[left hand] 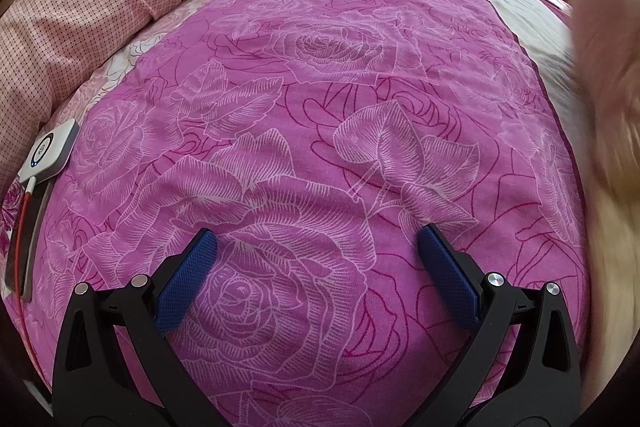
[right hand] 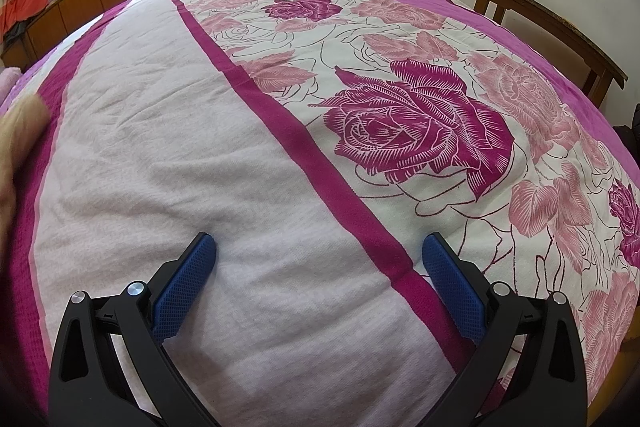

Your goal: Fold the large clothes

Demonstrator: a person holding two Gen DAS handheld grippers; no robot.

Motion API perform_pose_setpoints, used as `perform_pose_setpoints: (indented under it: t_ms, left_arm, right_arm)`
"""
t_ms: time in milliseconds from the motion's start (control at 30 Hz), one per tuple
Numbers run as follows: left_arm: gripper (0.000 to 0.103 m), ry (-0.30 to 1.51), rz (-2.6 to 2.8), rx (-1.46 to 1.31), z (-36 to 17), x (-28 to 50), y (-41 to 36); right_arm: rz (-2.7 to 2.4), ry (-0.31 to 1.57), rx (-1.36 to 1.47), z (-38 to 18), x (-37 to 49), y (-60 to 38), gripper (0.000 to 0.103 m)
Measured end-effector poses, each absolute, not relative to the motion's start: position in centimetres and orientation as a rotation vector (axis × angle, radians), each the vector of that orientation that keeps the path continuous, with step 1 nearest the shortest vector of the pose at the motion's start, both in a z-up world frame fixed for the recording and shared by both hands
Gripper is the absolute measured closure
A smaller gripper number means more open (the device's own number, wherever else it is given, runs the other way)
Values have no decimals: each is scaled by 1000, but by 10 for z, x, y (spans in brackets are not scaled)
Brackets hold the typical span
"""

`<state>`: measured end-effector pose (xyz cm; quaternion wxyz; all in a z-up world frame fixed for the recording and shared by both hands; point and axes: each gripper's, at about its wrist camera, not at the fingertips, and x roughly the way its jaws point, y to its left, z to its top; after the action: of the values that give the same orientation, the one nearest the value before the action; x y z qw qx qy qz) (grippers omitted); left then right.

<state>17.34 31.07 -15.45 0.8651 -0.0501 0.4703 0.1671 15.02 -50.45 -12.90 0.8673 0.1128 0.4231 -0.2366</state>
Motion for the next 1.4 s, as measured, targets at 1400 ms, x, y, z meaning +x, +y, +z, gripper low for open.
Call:
perform_pose_setpoints:
  t_ms: [1400]
  left_arm:
    - [3,1130,304,-57,-137,79,272]
  right_arm:
    - [-495,885,236,-129,150,-504,4]
